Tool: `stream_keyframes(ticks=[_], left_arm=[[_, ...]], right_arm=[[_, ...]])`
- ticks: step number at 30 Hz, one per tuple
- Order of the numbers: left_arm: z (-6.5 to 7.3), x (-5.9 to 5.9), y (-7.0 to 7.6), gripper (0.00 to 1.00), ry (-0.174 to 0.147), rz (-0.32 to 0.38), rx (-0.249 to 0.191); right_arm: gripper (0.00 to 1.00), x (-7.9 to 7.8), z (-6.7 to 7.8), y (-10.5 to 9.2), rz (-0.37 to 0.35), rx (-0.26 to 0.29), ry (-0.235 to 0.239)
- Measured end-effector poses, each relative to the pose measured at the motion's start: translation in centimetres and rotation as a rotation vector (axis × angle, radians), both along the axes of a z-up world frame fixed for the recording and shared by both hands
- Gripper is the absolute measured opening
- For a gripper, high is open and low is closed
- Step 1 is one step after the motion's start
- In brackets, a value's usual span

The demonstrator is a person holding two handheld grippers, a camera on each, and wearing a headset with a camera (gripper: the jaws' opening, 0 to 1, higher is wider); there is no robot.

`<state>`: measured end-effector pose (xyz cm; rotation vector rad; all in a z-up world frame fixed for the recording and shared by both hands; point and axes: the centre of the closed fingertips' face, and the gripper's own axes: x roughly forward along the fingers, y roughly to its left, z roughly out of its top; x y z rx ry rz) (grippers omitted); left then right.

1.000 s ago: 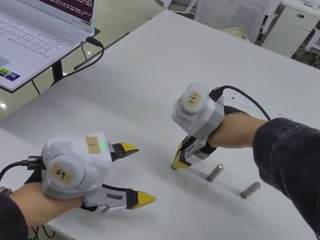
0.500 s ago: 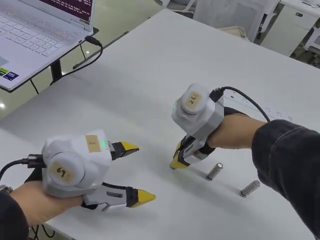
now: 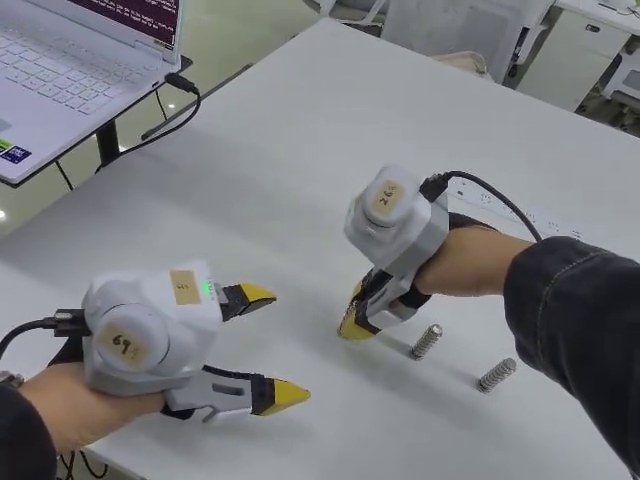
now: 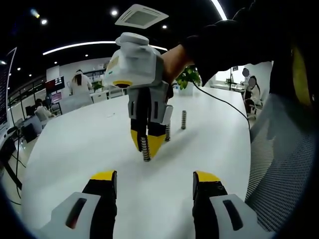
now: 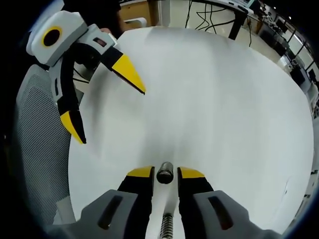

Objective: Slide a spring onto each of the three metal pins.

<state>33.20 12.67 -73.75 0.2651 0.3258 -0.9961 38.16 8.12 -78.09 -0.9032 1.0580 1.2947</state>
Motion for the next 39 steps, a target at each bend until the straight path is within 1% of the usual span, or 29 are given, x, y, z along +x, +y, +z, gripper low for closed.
stream_keyframes(ticks=[6, 8, 13, 16, 20, 24, 27, 29, 31, 39], left_arm=[[0.1, 0.0, -0.2, 0.58, 0.0, -0.004, 0.001], [0.1, -0.1, -0.2, 0.58, 0.002, -0.006, 0.002], [0.0, -0.2, -0.5, 0.58, 0.004, -0.016, 0.007], [0.0, -0.3, -0.7, 0.58, 0.005, -0.021, 0.009], [0.1, -0.3, -0.8, 0.58, 0.006, -0.026, 0.012], [0.1, -0.3, -0.8, 0.58, 0.004, -0.029, 0.016], [0.2, -0.1, -0.7, 0.58, 0.003, -0.027, 0.018], [0.3, -0.2, -0.8, 0.58, 0.002, -0.029, 0.02], [0.3, -0.2, -0.9, 0.58, 0.002, -0.033, 0.025], [0.5, 0.0, -1.1, 0.58, 0.002, -0.038, 0.035]], right_arm=[[0.22, -0.1, 0.3, -0.2, -0.013, 0.023, -0.003], [0.25, -0.3, 0.5, -0.2, -0.028, 0.041, 0.007], [0.27, -0.1, 1.0, -0.6, -0.052, 0.067, -0.001], [0.29, 0.1, 1.4, -0.8, -0.079, 0.097, -0.003], [0.31, 0.2, 1.8, -1.1, -0.1, 0.118, -0.006], [0.34, 0.3, 2.2, -1.5, -0.122, 0.139, -0.016], [0.37, 0.7, 2.8, -1.6, -0.154, 0.181, -0.032], [0.39, 0.8, 3.2, -1.7, -0.164, 0.2, -0.042], [0.41, 1.1, 3.7, -1.8, -0.185, 0.228, -0.06], [0.46, 1.3, 4.8, -2.6, -0.239, 0.289, -0.092]])
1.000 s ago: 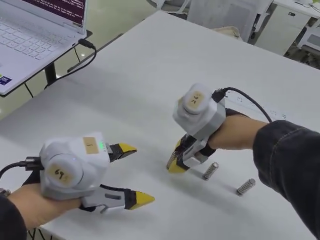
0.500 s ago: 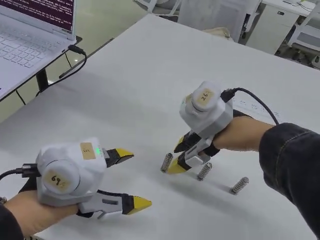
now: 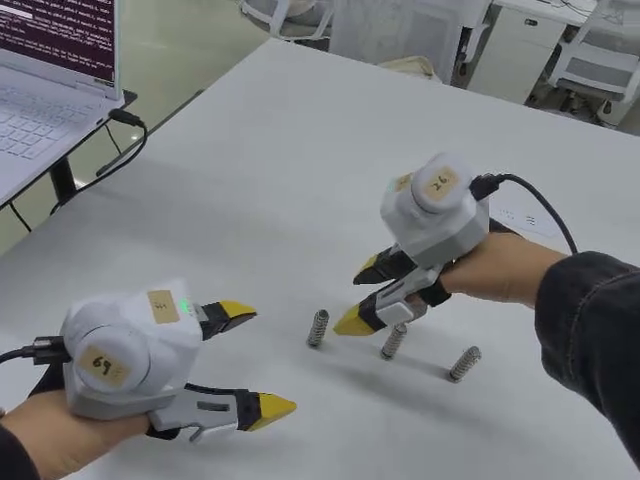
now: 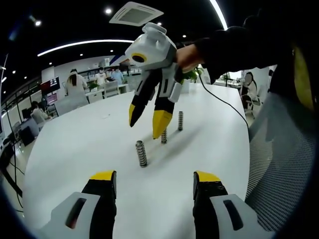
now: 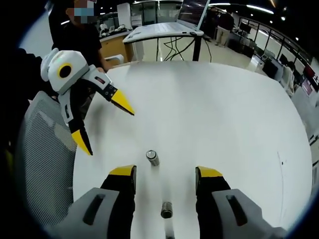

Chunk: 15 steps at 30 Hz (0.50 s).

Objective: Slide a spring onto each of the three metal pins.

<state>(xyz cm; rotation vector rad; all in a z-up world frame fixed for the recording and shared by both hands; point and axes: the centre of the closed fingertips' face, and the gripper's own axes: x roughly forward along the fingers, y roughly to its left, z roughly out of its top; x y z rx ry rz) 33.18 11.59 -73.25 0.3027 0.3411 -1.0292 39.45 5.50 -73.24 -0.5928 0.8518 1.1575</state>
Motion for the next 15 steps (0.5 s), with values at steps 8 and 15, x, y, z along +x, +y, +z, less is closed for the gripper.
stream_keyframes(ticks=[8, 15], left_arm=[[0.4, 0.5, -0.2, 0.58, -0.005, -0.003, 0.004], [0.5, 0.5, -0.5, 0.58, -0.004, -0.008, 0.002]], right_arm=[[0.54, 0.2, 1.6, -1.0, -0.061, 0.068, -0.042], [0.61, -0.1, 2.7, -1.9, -0.11, 0.104, -0.079]])
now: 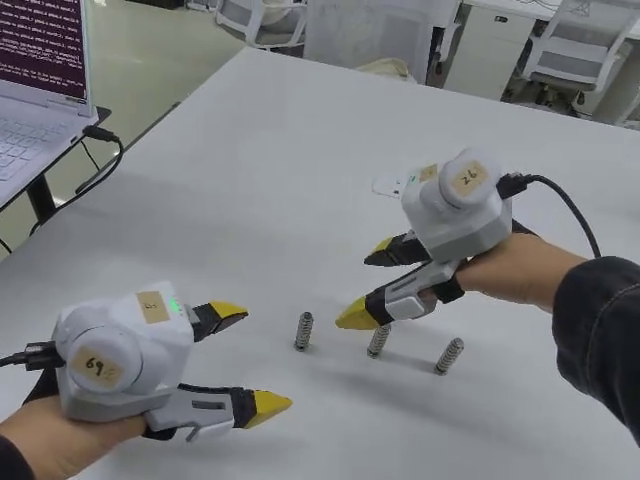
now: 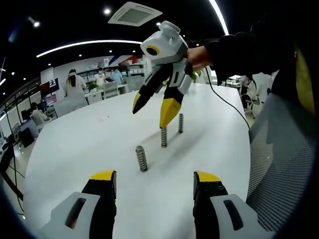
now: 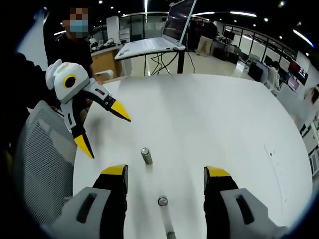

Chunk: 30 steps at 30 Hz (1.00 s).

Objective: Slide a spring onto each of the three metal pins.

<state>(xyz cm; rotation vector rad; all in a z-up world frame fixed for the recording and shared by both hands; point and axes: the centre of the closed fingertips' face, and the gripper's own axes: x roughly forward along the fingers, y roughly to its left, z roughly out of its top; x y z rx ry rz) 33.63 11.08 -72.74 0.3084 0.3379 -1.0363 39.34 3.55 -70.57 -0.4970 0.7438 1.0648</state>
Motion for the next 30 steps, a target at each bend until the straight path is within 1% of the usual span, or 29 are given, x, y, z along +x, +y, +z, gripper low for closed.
stream_keyframes(ticks=[1, 6, 8, 10, 15, 22, 24, 29, 30], left_arm=[[0.1, 0.0, 0.0, 0.59, 0.0, -0.001, -0.002], [0.3, 0.2, -0.2, 0.59, -0.002, 0.0, -0.005], [0.4, 0.2, -0.2, 0.59, -0.003, -0.001, -0.004], [0.4, 0.1, -0.2, 0.59, -0.003, -0.004, -0.002], [0.7, 0.2, -0.3, 0.59, -0.006, -0.01, 0.002], [1.0, 0.1, -0.4, 0.6, -0.007, -0.013, 0.005], [0.9, 0.1, -0.5, 0.6, -0.004, -0.013, 0.006], [1.1, 0.1, -0.8, 0.6, -0.002, -0.013, 0.004], [1.1, 0.1, -0.9, 0.6, -0.002, -0.013, 0.001]], right_arm=[[0.63, 0.4, 0.2, -0.4, -0.019, 0.016, -0.017], [0.67, 0.0, 1.1, -1.2, -0.044, 0.03, -0.042], [0.7, -0.1, 1.4, -1.6, -0.061, 0.04, -0.055], [0.73, 0.2, 1.7, -2.2, -0.083, 0.05, -0.066], [0.78, 0.2, 2.2, -3.1, -0.113, 0.066, -0.089], [0.85, -0.8, 3.0, -4.8, -0.183, 0.103, -0.123], [0.86, -1.1, 3.2, -5.4, -0.206, 0.116, -0.129], [0.88, -1.9, 3.4, -7.2, -0.25, 0.13, -0.142], [0.88, -2.0, 3.5, -7.6, -0.266, 0.136, -0.15]])
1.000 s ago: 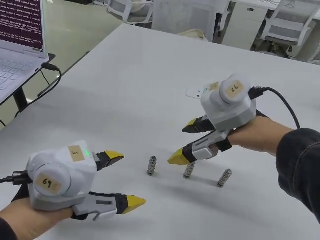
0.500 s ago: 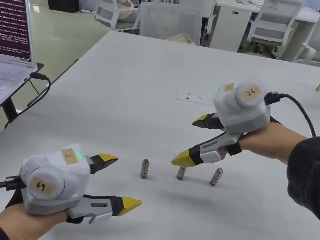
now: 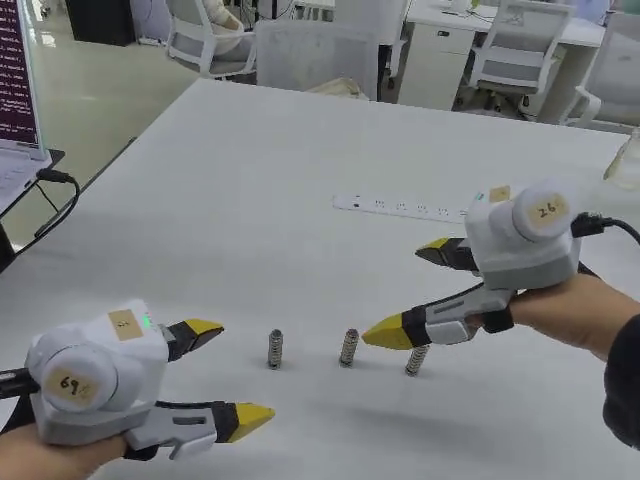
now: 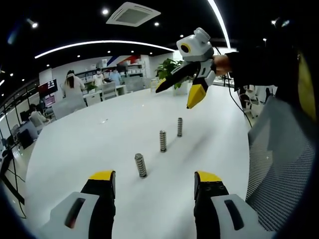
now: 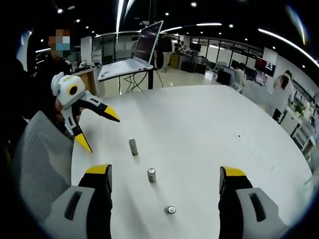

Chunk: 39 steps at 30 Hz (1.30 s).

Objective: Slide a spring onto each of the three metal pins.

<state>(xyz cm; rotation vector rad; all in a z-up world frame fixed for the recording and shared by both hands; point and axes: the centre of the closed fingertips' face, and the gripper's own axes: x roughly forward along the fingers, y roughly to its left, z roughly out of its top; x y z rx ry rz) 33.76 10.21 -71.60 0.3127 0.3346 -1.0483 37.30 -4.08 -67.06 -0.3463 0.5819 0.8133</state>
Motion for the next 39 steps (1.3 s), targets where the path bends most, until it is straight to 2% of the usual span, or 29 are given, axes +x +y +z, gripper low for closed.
stream_keyframes(ticks=[5, 14, 30, 39], left_arm=[[0.1, 0.0, -0.2, 0.6, 0.004, 0.001, -0.006], [0.3, -0.3, -0.5, 0.61, 0.01, 0.009, -0.02], [1.0, -1.0, -0.8, 0.62, 0.013, 0.02, -0.05], [0.7, -1.2, -0.9, 0.62, 0.028, 0.03, -0.062]], right_arm=[[0.89, -0.4, 0.3, -1.3, -0.037, 0.027, -0.015], [0.91, -2.9, 0.3, -3.0, -0.102, 0.073, -0.045], [0.91, -7.3, -1.2, -5.7, -0.201, 0.133, -0.044], [0.9, -8.1, -2.9, -6.3, -0.205, 0.172, -0.034]])
